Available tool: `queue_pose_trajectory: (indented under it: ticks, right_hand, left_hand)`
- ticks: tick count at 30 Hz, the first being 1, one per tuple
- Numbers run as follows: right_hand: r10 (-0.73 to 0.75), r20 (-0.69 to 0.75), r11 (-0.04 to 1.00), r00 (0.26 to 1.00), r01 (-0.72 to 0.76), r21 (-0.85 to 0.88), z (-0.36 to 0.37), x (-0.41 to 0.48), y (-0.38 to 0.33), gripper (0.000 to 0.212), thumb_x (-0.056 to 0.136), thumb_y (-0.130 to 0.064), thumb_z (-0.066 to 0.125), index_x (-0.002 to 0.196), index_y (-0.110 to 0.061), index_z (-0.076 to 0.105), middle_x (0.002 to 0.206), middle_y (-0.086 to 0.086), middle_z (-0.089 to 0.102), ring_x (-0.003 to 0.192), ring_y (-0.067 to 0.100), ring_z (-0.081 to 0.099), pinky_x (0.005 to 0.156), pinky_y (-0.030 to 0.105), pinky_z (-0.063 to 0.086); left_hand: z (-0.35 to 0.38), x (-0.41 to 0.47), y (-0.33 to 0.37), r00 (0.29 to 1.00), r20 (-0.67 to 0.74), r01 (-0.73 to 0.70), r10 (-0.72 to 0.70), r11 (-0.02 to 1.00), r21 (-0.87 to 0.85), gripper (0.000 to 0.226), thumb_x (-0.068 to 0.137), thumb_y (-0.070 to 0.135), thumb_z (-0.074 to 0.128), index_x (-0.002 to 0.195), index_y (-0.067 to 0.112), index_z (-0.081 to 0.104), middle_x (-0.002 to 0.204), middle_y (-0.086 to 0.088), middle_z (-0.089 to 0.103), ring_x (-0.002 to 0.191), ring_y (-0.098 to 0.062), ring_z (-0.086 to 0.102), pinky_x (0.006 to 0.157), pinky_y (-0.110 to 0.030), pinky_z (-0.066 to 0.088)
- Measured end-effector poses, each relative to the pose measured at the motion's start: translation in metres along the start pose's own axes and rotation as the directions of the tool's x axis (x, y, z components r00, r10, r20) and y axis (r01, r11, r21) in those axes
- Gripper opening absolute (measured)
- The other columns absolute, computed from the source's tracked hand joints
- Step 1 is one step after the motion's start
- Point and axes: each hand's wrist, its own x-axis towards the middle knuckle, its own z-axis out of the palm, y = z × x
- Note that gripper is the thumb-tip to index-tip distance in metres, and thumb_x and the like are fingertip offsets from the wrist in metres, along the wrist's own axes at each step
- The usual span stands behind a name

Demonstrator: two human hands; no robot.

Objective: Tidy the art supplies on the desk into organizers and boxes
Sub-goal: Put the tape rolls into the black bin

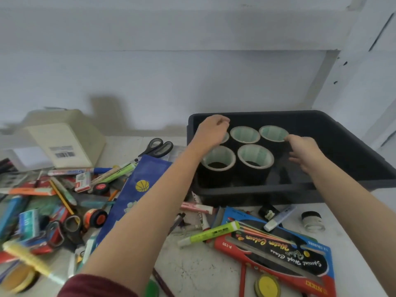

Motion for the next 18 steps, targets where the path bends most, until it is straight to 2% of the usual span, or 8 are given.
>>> queue_pose_trajectory:
  ticks: [2, 5, 7, 10, 12, 14, 16, 18]
  right_hand:
    - [-0.219, -0.089, 0.956, 0.972, 0.196, -0.219, -0.003, -0.006, -0.001, 0.05, 0.093, -0.019, 0.052, 0.14, -0.009, 0.039, 0.137, 0.012, 0.046, 0.108, 0.023, 0.05, 0.081, 0.029, 0.041]
    - [-0.477, -0.028, 0.768, 0.878, 0.401, -0.5, 0.011, -0.026, -0.012, 0.045, 0.09, -0.018, 0.053, 0.133, -0.008, 0.048, 0.133, 0.017, 0.049, 0.118, 0.031, 0.047, 0.086, 0.032, 0.037]
    - [-0.518, 0.044, 0.72, 0.854, 0.463, -0.516, 0.029, -0.045, -0.027, 0.038, 0.09, -0.021, 0.052, 0.125, -0.007, 0.056, 0.126, 0.014, 0.057, 0.116, 0.03, 0.051, 0.086, 0.031, 0.037]
    - [-0.574, 0.16, 0.648, 0.803, 0.565, -0.511, 0.07, -0.08, -0.047, 0.035, 0.092, -0.027, 0.051, 0.119, -0.008, 0.061, 0.118, 0.011, 0.062, 0.11, 0.027, 0.054, 0.08, 0.029, 0.035]
    - [-0.623, 0.228, 0.6, 0.748, 0.644, -0.475, 0.101, -0.108, -0.056, 0.032, 0.091, -0.03, 0.051, 0.114, -0.01, 0.064, 0.114, 0.009, 0.064, 0.106, 0.025, 0.056, 0.078, 0.028, 0.034]
    - [-0.646, 0.294, 0.574, 0.704, 0.702, -0.421, 0.134, -0.133, -0.059, 0.029, 0.09, -0.03, 0.052, 0.108, -0.011, 0.065, 0.107, 0.006, 0.065, 0.098, 0.023, 0.056, 0.076, 0.026, 0.034]
    - [-0.642, 0.374, 0.555, 0.669, 0.742, -0.376, 0.168, -0.159, -0.059, 0.023, 0.09, -0.03, 0.053, 0.099, -0.012, 0.065, 0.096, 0.003, 0.063, 0.087, 0.019, 0.054, 0.074, 0.025, 0.035]
    - [-0.623, 0.456, 0.544, 0.635, 0.771, -0.33, 0.201, -0.186, -0.056, 0.021, 0.09, -0.029, 0.053, 0.093, -0.012, 0.064, 0.091, 0.003, 0.064, 0.082, 0.02, 0.054, 0.072, 0.028, 0.038]
  left_hand:
    - [-0.03, -0.012, -0.008, 0.997, -0.069, 0.024, -0.027, 0.999, -0.038, 0.027, 0.094, 0.015, 0.048, 0.116, 0.015, 0.063, 0.115, 0.002, 0.061, 0.1, -0.007, 0.05, 0.086, -0.02, 0.035]
    - [-0.079, -0.031, -0.028, 0.976, -0.2, 0.072, -0.089, 0.993, -0.089, 0.023, 0.091, 0.011, 0.05, 0.109, 0.013, 0.066, 0.104, 0.002, 0.063, 0.097, -0.009, 0.054, 0.083, -0.02, 0.037]
    - [-0.099, -0.041, -0.039, 0.966, -0.228, 0.102, -0.123, 0.989, -0.104, 0.022, 0.091, 0.008, 0.05, 0.107, 0.012, 0.066, 0.101, -0.002, 0.064, 0.088, -0.01, 0.055, 0.078, -0.019, 0.042]
    - [-0.127, -0.058, -0.055, 0.96, -0.244, 0.111, -0.135, 0.988, -0.111, 0.02, 0.091, 0.007, 0.05, 0.104, 0.011, 0.065, 0.097, -0.004, 0.064, 0.071, -0.006, 0.054, 0.059, -0.005, 0.041]
    - [-0.148, -0.07, -0.066, 0.949, -0.276, 0.124, -0.152, 0.986, -0.115, 0.017, 0.091, 0.009, 0.051, 0.099, 0.016, 0.065, 0.099, -0.004, 0.065, 0.079, -0.007, 0.055, 0.068, -0.007, 0.041]
    - [-0.167, -0.084, -0.078, 0.942, -0.292, 0.14, -0.167, 0.984, -0.113, 0.016, 0.092, 0.011, 0.05, 0.096, 0.02, 0.063, 0.104, -0.004, 0.067, 0.087, -0.007, 0.055, 0.082, -0.02, 0.042]
    - [-0.19, -0.103, -0.091, 0.936, -0.307, 0.153, -0.175, 0.984, -0.095, 0.018, 0.093, 0.013, 0.048, 0.098, 0.022, 0.063, 0.103, -0.001, 0.066, 0.085, -0.001, 0.054, 0.083, -0.028, 0.046]
    - [-0.212, -0.122, -0.106, 0.93, -0.324, 0.152, -0.173, 0.984, -0.09, 0.019, 0.093, 0.014, 0.047, 0.1, 0.021, 0.063, 0.102, 0.001, 0.065, 0.087, 0.004, 0.054, 0.076, -0.023, 0.052]
